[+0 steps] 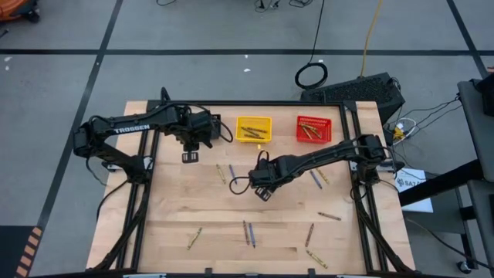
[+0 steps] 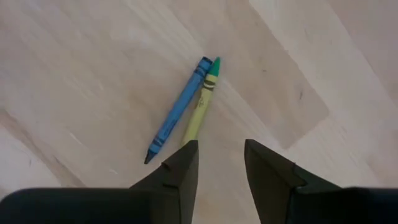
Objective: Sort crayons
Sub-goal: Put the green crayon into the red bin
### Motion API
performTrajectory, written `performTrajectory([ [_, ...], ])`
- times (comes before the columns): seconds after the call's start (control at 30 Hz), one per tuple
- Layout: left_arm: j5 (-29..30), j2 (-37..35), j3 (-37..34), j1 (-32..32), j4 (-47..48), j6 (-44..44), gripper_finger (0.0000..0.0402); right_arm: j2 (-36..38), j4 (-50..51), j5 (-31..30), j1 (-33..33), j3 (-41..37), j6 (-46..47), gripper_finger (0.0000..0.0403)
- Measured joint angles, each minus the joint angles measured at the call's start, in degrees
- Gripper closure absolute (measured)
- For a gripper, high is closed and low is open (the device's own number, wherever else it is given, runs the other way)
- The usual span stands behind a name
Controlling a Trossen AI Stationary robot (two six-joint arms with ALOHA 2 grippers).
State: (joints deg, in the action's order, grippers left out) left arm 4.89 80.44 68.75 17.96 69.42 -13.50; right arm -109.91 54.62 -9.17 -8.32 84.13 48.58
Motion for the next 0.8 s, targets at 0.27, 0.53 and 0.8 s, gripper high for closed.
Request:
performTrajectory([
  [0.27,0.00,0.00,0.00,0.00,-0.11,-0.76,0.0306,0.04,-5.43,0.24,-0.11,-4.12,1.75,0.0286],
  [0.53,-0.02,0.00,-0.01,0.00,-0.56,-0.74,0.0306,0.04,-9.66,0.43,-0.85,-6.12,2.84,0.0287],
  [0.8,-0.07,0.00,-0.02,0.00,-1.67,-0.43,0.0306,0.04,-9.87,0.41,-1.25,-6.20,3.25,0.0287],
])
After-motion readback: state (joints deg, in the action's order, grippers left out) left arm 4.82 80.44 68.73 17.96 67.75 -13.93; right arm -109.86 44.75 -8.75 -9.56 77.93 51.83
